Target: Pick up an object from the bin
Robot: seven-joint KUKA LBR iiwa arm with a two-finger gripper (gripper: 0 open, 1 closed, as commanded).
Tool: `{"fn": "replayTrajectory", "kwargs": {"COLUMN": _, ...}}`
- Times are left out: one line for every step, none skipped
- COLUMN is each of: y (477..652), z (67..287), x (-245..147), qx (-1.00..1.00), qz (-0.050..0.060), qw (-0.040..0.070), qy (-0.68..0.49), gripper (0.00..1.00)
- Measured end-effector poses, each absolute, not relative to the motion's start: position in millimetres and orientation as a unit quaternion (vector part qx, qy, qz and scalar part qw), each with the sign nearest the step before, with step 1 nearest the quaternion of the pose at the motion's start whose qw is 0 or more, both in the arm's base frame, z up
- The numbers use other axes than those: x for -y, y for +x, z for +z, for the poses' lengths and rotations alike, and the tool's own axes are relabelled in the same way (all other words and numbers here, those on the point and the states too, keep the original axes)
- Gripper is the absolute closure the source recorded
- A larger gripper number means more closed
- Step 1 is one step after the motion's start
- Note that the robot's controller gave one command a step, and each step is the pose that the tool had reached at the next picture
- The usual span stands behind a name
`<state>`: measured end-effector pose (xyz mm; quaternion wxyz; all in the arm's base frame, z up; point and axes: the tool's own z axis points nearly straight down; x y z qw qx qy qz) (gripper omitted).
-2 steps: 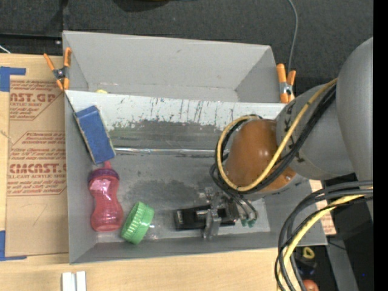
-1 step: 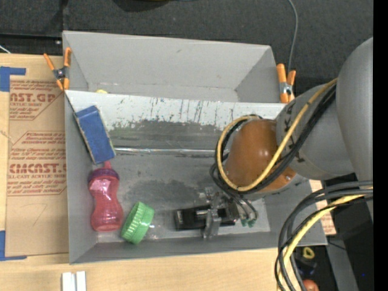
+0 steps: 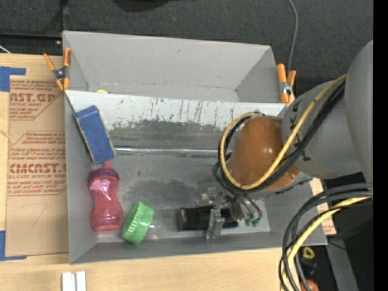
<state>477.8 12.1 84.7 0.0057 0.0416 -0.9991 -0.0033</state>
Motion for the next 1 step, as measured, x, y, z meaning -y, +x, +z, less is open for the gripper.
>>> {"fn": "replayTrajectory", "kwargs": {"y": 479.1, "z": 119.6, "x": -12.4, "qx": 0.999, "qz": -0.003, "qw": 0.003, "qy": 0.042, "gripper": 1.00}}
